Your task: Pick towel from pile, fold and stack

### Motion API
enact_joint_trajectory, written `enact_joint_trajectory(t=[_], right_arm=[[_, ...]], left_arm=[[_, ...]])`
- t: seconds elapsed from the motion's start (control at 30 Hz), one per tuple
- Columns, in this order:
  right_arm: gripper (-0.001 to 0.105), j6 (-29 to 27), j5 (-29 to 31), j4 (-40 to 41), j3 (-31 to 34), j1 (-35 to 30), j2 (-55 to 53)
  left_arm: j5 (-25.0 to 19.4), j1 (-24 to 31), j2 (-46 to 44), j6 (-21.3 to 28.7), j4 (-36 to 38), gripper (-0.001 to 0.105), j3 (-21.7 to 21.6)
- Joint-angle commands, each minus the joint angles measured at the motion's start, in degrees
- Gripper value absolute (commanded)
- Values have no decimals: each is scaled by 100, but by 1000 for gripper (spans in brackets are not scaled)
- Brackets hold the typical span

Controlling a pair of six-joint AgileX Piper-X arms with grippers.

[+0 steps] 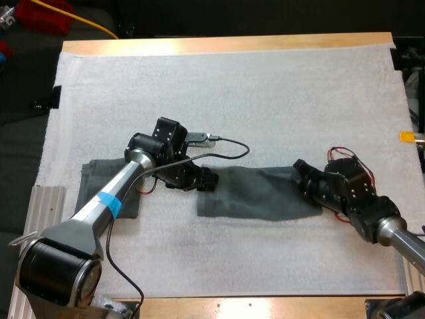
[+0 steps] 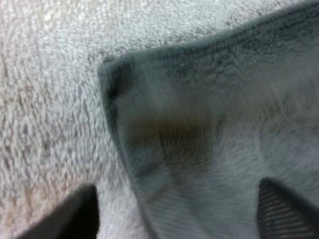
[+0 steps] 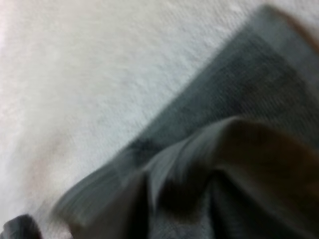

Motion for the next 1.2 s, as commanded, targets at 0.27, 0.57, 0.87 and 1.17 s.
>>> enact_joint_trajectory(t=[0.27, 0.57, 0.87, 1.17], right_arm=[[78, -1427, -706, -395, -45, -18, -269], [78, -1720, -704, 423, -45, -18, -1047], [78, -2110, -608, 1399, -45, -18, -1863], [78, -2203, -597, 1882, -45, -18, -2196]], left_arm=[[-23, 6, -870, 401, 278, 70, -45], [-55, -157, -1957, 401, 605, 70, -45], [-942, -1132, -2262, 401, 854, 70, -11], [-1381, -1645, -2148, 286, 516, 70, 545]])
